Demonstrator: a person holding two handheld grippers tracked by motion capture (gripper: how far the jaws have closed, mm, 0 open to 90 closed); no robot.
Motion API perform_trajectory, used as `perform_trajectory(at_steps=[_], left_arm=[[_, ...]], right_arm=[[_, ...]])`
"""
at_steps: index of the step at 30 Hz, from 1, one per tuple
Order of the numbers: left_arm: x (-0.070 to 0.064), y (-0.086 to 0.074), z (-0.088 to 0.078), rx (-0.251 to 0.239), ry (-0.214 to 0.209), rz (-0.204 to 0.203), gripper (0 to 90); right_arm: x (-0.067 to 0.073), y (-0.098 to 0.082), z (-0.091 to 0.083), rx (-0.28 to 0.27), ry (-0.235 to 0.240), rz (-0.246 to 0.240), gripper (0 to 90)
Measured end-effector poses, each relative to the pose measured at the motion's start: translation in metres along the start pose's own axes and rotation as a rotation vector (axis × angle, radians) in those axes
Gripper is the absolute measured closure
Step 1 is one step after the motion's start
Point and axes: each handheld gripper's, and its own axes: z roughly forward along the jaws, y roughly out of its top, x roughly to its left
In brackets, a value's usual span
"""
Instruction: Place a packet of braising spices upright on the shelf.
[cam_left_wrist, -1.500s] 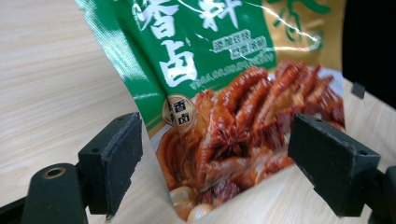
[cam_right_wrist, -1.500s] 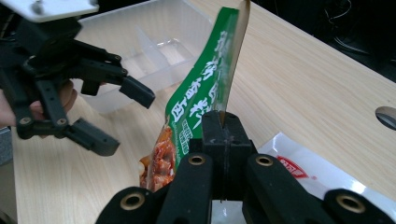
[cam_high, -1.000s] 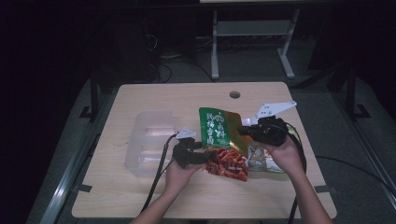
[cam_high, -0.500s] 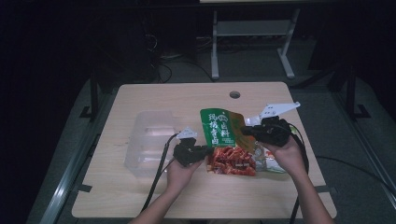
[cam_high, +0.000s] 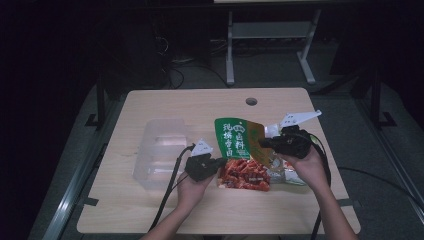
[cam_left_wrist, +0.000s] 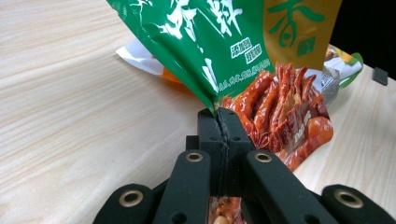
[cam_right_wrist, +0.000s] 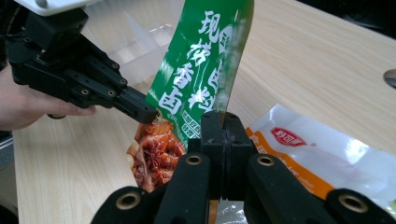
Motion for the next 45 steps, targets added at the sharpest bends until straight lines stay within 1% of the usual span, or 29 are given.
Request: perform_trajectory(at_steps=[1, 2, 3, 4, 6, 7, 11, 13, 14, 15, 19, 20, 21, 22, 23, 24, 25, 29, 30, 32, 34, 36, 37, 39, 40, 42, 45], left_arm=[[0.000, 0.000, 0.000, 0.000, 0.000, 0.000, 90.0], [-0.001, 0.000, 0.000, -0.001, 0.002, -0.003, 90.0], [-0.001, -0.001, -0.001, -0.001, 0.006, 0.001, 90.0], [-0.002, -0.002, -0.001, 0.004, 0.011, 0.010, 90.0], [-0.003, -0.002, -0.001, 0.001, 0.012, 0.009, 90.0], [-0.003, -0.003, -0.001, 0.002, 0.013, 0.009, 90.0], [-0.002, -0.004, -0.001, 0.012, 0.018, 0.017, 90.0], [-0.002, -0.005, -0.001, 0.018, 0.021, 0.027, 90.0], [-0.002, -0.005, -0.001, 0.017, 0.021, 0.023, 90.0], [-0.002, -0.005, -0.001, 0.018, 0.023, 0.025, 90.0], [-0.001, -0.006, -0.002, 0.019, 0.026, 0.027, 90.0], [-0.001, -0.006, -0.002, 0.020, 0.026, 0.030, 90.0], [-0.001, -0.006, -0.002, 0.021, 0.028, 0.034, 90.0], [-0.001, -0.007, -0.002, 0.021, 0.031, 0.039, 90.0], [-0.001, -0.007, -0.003, 0.028, 0.041, 0.046, 90.0], [-0.001, -0.008, -0.003, 0.027, 0.036, 0.037, 90.0], [-0.001, -0.009, -0.003, 0.025, 0.034, 0.035, 90.0], [-0.002, -0.009, -0.008, 0.024, 0.044, 0.031, 89.1], [-0.003, -0.009, -0.010, 0.018, 0.055, 0.037, 87.6], [-0.003, -0.006, -0.015, 0.007, 0.054, 0.042, 82.1], [-0.005, -0.004, -0.020, 0.005, 0.057, 0.057, 76.7], [-0.010, -0.002, -0.025, 0.000, 0.056, 0.072, 72.0], [-0.011, -0.002, -0.027, -0.001, 0.052, 0.074, 70.9], [-0.017, -0.002, -0.032, -0.001, 0.054, 0.103, 69.0], [-0.019, -0.002, -0.034, 0.000, 0.053, 0.113, 67.5], [-0.022, -0.004, -0.039, 0.009, 0.052, 0.136, 65.0], [-0.024, -0.008, -0.046, 0.008, 0.045, 0.149, 62.2]], right_arm=[[0.000, 0.000, 0.000, 0.000, 0.000, 0.000, 88.1], [-0.003, -0.004, 0.006, 0.016, 0.016, 0.016, 84.0], [-0.003, -0.004, 0.006, 0.016, 0.016, 0.016, 84.0], [-0.005, -0.007, 0.011, 0.021, 0.027, 0.038, 83.3], [-0.006, -0.009, 0.013, 0.023, 0.031, 0.040, 82.0], [-0.007, -0.010, 0.017, 0.032, 0.035, 0.059, 79.7], [-0.008, -0.011, 0.026, 0.060, 0.042, 0.067, 77.3], [-0.007, -0.011, 0.032, 0.083, 0.038, 0.067, 75.5], [-0.008, -0.011, 0.035, 0.093, 0.032, 0.064, 74.3], [-0.007, -0.011, 0.037, 0.104, 0.032, 0.075, 74.1], [-0.008, -0.013, 0.046, 0.133, 0.038, 0.087, 75.1], [-0.008, -0.014, 0.047, 0.141, 0.041, 0.093, 77.4], [-0.008, -0.014, 0.048, 0.145, 0.040, 0.082, 80.0], [-0.007, -0.014, 0.049, 0.150, 0.040, 0.087, 82.8], [-0.007, -0.015, 0.050, 0.150, 0.044, 0.076, 85.1], [-0.005, -0.014, 0.050, 0.157, 0.040, 0.075, 87.7], [-0.005, -0.014, 0.050, 0.155, 0.035, 0.061, 88.6], [-0.002, -0.012, 0.045, 0.129, 0.051, 0.071, 89.7], [-0.002, -0.011, 0.042, 0.115, 0.056, 0.074, 89.8], [0.000, -0.011, 0.036, 0.090, 0.073, 0.082, 89.9], [0.006, -0.009, 0.028, 0.063, 0.079, 0.078, 90.0], [0.012, -0.007, 0.022, 0.034, 0.085, 0.063, 90.0], [0.016, -0.006, 0.019, 0.019, 0.088, 0.058, 90.0], [0.022, -0.003, 0.013, -0.003, 0.094, 0.046, 90.0], [0.025, -0.001, 0.011, -0.008, 0.096, 0.044, 90.0], [0.032, 0.003, 0.008, -0.017, 0.090, 0.025, 90.0], [0.037, 0.008, 0.006, -0.022, 0.093, 0.009, 90.0]])
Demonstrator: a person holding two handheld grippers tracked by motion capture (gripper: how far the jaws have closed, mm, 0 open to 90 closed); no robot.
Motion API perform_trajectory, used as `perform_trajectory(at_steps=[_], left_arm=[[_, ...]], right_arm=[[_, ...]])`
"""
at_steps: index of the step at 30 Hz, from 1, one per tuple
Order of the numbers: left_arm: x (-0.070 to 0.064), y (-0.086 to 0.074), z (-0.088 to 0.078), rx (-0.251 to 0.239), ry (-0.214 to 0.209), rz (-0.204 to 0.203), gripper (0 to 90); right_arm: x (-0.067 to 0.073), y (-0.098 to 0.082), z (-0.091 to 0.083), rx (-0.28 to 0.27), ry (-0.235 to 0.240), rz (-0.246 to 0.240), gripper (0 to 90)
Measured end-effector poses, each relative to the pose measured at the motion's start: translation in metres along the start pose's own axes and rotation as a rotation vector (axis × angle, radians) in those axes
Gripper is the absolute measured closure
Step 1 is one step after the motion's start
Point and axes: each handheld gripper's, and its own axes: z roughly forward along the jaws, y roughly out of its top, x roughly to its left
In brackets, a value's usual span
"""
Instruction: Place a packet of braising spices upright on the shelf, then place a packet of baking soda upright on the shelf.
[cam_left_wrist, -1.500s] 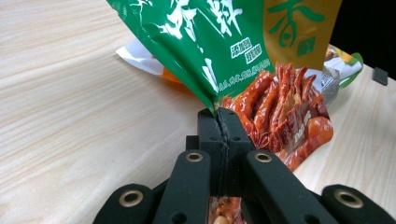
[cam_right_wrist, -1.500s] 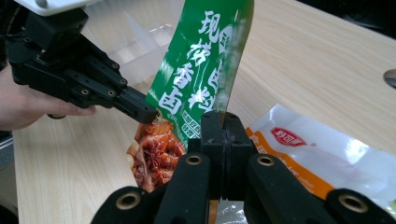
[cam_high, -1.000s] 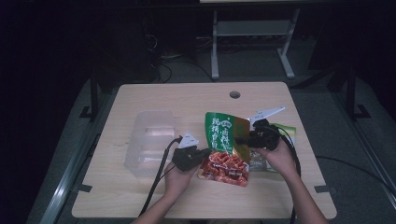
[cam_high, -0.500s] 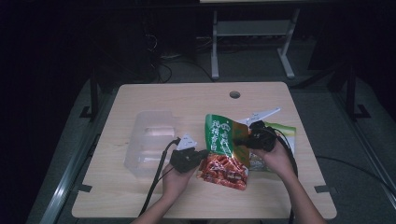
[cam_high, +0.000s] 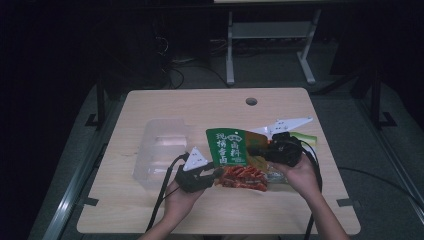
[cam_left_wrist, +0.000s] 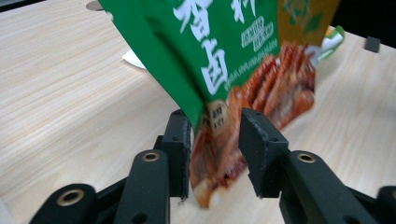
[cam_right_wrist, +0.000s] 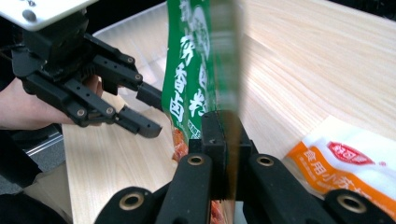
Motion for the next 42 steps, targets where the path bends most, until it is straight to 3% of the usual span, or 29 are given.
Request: perform_trajectory(at_steps=[7, 15, 17, 19, 28, 33, 39, 42], left_arm=[[-0.001, -0.013, -0.018, 0.014, -0.007, 0.034, 55.2], [-0.006, -0.025, -0.028, -0.005, -0.031, 0.028, 48.5], [-0.008, -0.027, -0.029, -0.014, -0.043, 0.015, 45.5], [-0.009, -0.030, -0.030, -0.016, -0.046, 0.030, 42.9], [-0.006, -0.032, -0.036, -0.031, -0.086, 0.015, 28.5], [-0.005, -0.031, -0.039, -0.050, -0.078, 0.023, 26.1], [-0.006, -0.033, -0.039, -0.037, -0.081, 0.023, 26.0], [-0.008, -0.032, -0.039, -0.043, -0.081, 0.044, 26.0]], right_arm=[[0.008, 0.009, 0.001, 0.006, 0.006, -0.022, 90.0], [0.014, 0.024, 0.002, 0.000, -0.006, -0.042, 90.0], [0.015, 0.029, 0.001, -0.015, 0.000, -0.039, 90.0], [0.016, 0.035, 0.001, -0.023, 0.003, -0.038, 90.0], [0.016, 0.060, 0.009, -0.022, 0.002, -0.049, 90.0], [0.012, 0.071, 0.016, -0.017, 0.001, -0.041, 90.0], [0.010, 0.080, 0.021, -0.012, 0.000, -0.048, 90.0], [0.012, 0.083, 0.021, -0.012, -0.002, -0.051, 90.0]])
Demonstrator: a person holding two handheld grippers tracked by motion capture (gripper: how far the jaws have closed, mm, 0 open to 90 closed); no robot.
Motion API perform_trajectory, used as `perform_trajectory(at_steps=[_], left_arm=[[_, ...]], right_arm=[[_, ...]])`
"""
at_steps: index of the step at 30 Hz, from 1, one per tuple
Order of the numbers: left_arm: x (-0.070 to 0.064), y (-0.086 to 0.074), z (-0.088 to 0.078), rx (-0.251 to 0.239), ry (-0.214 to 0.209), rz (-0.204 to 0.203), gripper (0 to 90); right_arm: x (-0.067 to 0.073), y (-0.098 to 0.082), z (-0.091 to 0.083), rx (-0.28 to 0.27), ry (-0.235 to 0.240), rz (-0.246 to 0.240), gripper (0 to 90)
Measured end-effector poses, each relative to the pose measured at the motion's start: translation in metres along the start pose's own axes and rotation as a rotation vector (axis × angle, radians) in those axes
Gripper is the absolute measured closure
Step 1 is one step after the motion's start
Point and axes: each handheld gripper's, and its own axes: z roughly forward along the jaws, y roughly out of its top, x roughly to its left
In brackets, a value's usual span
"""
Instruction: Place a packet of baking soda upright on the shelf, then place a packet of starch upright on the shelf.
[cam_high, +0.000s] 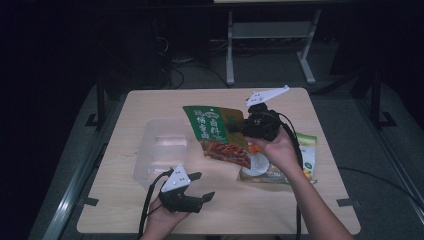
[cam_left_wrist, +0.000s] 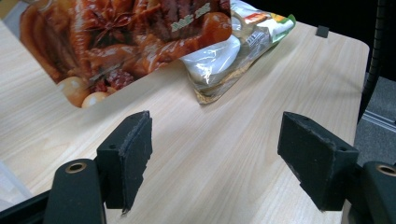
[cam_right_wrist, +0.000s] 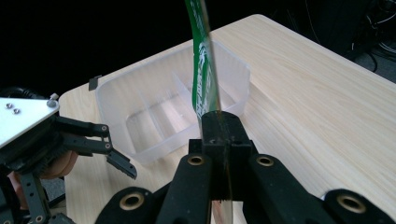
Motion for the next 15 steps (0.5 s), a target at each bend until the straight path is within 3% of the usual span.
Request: perform_trajectory(at_steps=[15], left_arm=[[0.001, -0.001, -0.001, 0.004, 0.000, 0.009, 26.0]], right_arm=[[0.003, 0.014, 0.004, 0.005, 0.004, -0.018, 90.0]])
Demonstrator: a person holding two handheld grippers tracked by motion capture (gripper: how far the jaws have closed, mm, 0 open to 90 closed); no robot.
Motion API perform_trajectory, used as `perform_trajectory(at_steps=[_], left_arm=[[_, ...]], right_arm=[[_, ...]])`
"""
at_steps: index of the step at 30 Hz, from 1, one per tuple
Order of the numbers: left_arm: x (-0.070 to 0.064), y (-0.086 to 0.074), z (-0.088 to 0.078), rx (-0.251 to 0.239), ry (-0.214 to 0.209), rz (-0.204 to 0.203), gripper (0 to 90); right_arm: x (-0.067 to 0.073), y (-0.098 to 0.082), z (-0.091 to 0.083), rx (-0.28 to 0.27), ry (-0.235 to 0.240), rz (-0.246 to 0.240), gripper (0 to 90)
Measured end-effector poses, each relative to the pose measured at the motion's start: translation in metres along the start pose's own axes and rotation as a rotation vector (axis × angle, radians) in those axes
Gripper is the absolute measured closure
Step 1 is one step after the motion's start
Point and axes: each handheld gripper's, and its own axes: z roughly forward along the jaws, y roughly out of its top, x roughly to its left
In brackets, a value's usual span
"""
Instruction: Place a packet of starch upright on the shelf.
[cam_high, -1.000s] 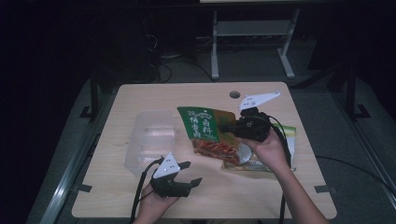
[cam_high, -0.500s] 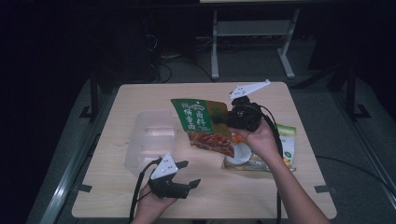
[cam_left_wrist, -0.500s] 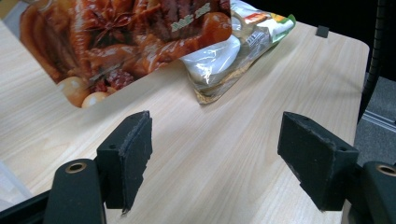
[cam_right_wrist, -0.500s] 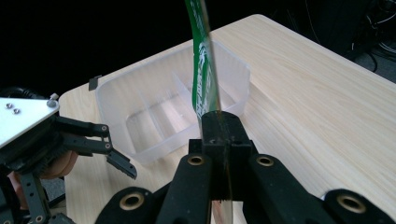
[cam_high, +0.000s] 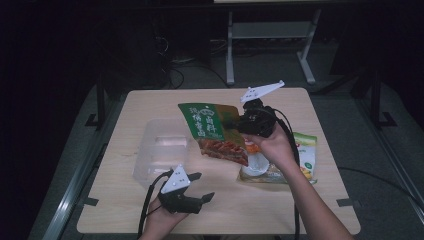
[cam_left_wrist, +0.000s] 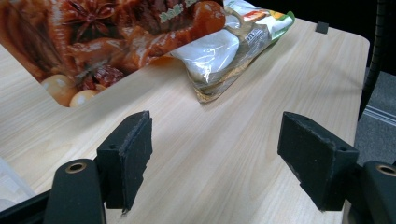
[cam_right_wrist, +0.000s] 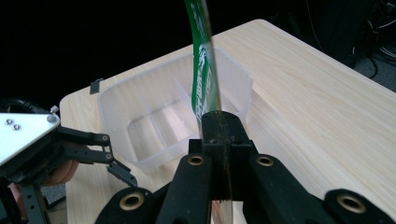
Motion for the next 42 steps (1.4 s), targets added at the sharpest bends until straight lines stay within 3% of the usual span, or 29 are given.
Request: perform_trajectory(at_steps=[12, 19, 42], left_arm=[[0.001, 0.000, -0.002, 0.004, 0.009, 0.011, 26.0], [-0.001, -0.001, 0.000, 0.000, 0.003, -0.005, 26.0], [0.002, -0.001, -0.001, 0.009, 0.013, 0.008, 26.0]], right_arm=[[-0.004, 0.019, 0.010, -0.015, -0.009, 0.004, 90.0], [-0.005, 0.038, 0.026, -0.027, 0.003, -0.001, 90.0], [-0.006, 0.085, 0.090, -0.037, 0.037, -0.010, 90.0]])
